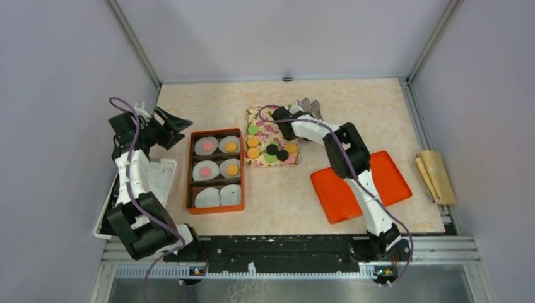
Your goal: Pack the cookies
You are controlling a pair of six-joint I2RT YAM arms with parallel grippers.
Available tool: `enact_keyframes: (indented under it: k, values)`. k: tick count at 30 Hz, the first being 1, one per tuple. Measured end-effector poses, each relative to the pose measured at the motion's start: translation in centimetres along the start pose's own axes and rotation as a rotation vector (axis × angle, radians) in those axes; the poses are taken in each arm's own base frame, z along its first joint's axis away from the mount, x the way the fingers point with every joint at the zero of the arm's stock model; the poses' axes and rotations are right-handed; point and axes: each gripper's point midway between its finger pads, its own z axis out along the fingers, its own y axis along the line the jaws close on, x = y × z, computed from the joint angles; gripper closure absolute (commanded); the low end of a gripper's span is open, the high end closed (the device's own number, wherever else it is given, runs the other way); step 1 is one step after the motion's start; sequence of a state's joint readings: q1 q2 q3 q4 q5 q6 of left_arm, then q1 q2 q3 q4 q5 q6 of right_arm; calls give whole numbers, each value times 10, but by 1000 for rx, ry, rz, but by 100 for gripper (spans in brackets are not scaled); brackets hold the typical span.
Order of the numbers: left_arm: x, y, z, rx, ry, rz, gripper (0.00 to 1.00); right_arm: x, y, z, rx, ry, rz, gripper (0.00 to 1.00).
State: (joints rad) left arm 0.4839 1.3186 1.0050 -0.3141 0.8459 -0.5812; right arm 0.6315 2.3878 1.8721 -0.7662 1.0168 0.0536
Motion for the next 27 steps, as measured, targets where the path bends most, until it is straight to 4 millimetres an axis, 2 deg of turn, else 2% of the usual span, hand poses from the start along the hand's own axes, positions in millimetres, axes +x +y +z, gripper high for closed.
enact_keyframes:
  k: [1, 2, 4, 5, 8, 11, 24, 27]
  values:
    - [0, 0, 0, 0, 0, 0, 20, 8, 2, 8, 29, 25, -33, 100]
    - [0, 1, 0, -1, 1, -1, 20, 12, -1, 13, 59, 39, -55, 93]
    - [1, 2, 1, -3, 4, -5, 20, 15, -5, 16, 85, 53, -70, 71]
    - [1, 3, 2, -4, 6, -7, 20, 15, -7, 16, 87, 56, -74, 65]
    - [2, 7, 4, -9, 13, -14, 20, 15, -5, 16, 60, 57, -60, 51]
    - [3, 7, 4, -9, 14, -15, 20, 23, -9, 10, 17, 54, -70, 38]
    - [3, 7, 4, -7, 16, -15, 20, 19, 6, -36, -389, -37, 98, 32]
    - [3, 7, 4, -6, 16, -14, 20, 14, 1, -46, -468, -57, 155, 32]
